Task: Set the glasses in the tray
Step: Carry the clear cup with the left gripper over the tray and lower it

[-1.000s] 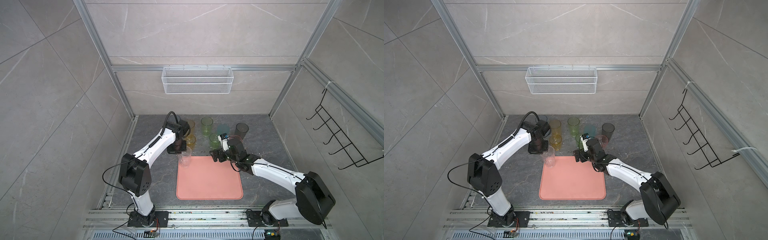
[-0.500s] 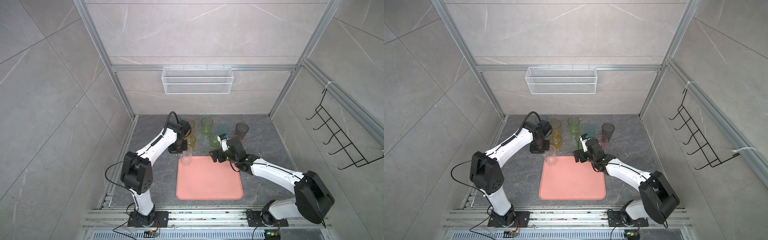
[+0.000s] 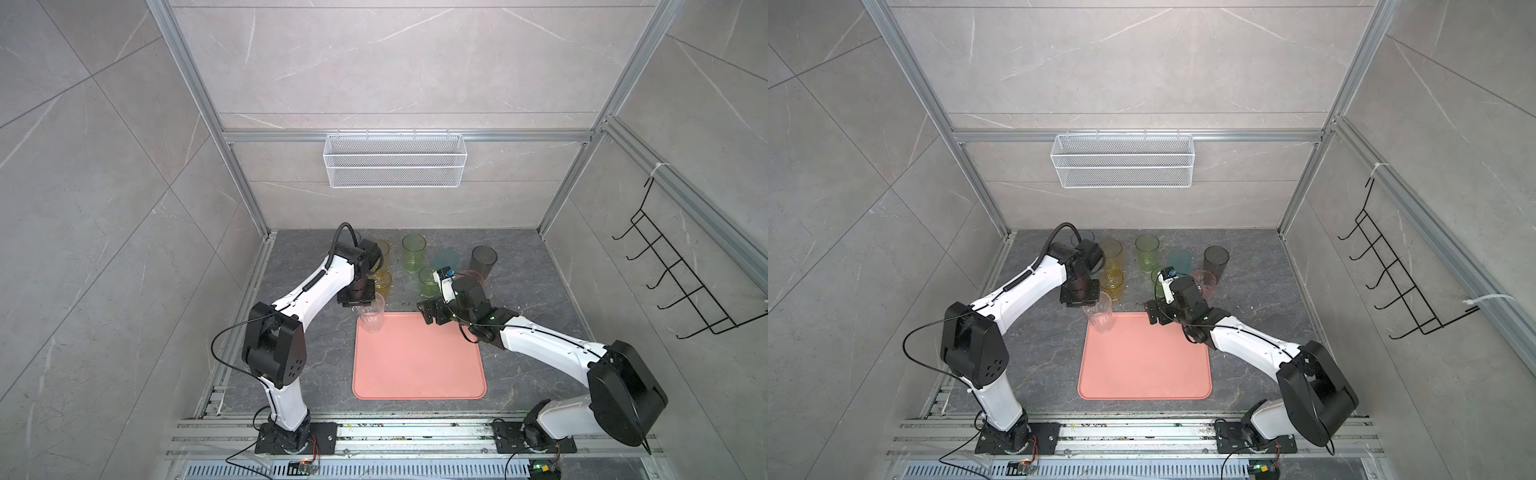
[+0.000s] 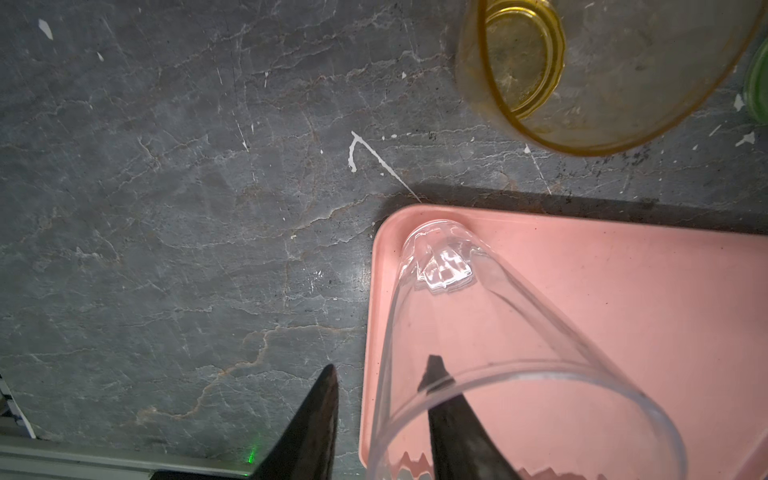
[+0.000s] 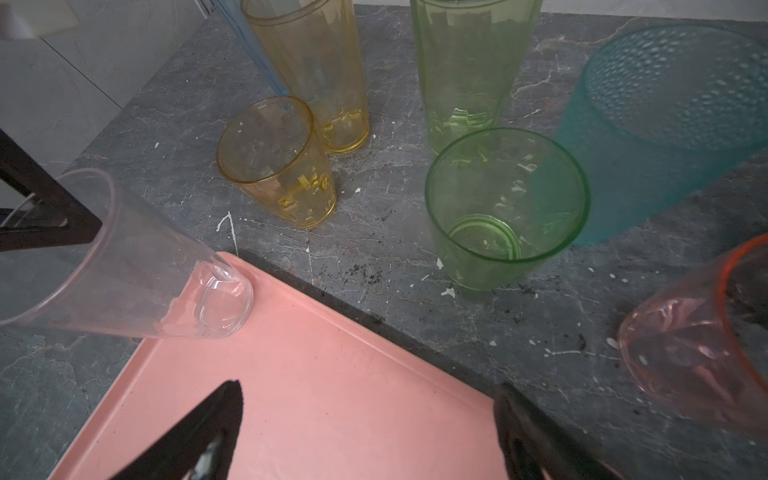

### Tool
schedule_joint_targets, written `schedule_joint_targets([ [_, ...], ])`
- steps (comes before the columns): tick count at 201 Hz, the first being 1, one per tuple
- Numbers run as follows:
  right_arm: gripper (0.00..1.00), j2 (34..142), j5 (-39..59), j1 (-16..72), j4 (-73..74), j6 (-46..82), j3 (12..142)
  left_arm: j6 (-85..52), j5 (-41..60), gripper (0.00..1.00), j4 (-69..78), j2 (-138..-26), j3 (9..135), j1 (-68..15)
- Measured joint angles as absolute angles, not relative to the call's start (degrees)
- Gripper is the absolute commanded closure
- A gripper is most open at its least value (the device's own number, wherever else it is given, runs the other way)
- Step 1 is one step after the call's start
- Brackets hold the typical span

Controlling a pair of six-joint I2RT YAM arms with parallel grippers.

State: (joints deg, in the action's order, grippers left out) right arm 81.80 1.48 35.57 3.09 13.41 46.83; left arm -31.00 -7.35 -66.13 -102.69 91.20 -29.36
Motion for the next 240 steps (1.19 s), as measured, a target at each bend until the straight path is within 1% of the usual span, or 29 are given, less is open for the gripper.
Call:
schedule_joint_targets([
  [37, 0.05, 81.82, 1.48, 35.75, 3.05, 13.21, 46.83, -30.44, -7.57, 0.48, -66.98, -101.93, 93.62, -29.36],
  [59, 0.05, 81.82, 1.48, 35.83, 3.07, 13.21, 46.83, -29.71, -9.15, 0.41, -69.36, -101.51, 97.36, -29.36],
  [92, 0.05, 81.82, 1.45, 36.12, 3.11, 13.21, 46.83, -27.97, -11.38, 0.37, -71.24, -100.75, 104.01, -28.18],
  [113, 0.05, 81.80, 1.48, 36.38, 3.31, 13.21, 46.83, -26.68, -11.86, 0.38, -71.42, -100.66, 106.63, -25.56],
  [143, 0.05, 81.80, 1.45, 36.42, 3.75, 13.19, 46.72, -25.91, -11.20, 0.38, -70.17, -100.79, 107.28, -20.38],
  [172, 0.05, 81.80, 1.45, 36.42, 4.56, 13.21, 46.41, -25.80, -9.63, 0.35, -66.76, -101.80, 107.37, -16.25],
  [240, 0.05, 80.90, 1.48, 36.56, 5.91, 13.23, 45.52, -25.93, -9.91, 0.32, -57.78, -107.77, 108.95, -13.87],
])
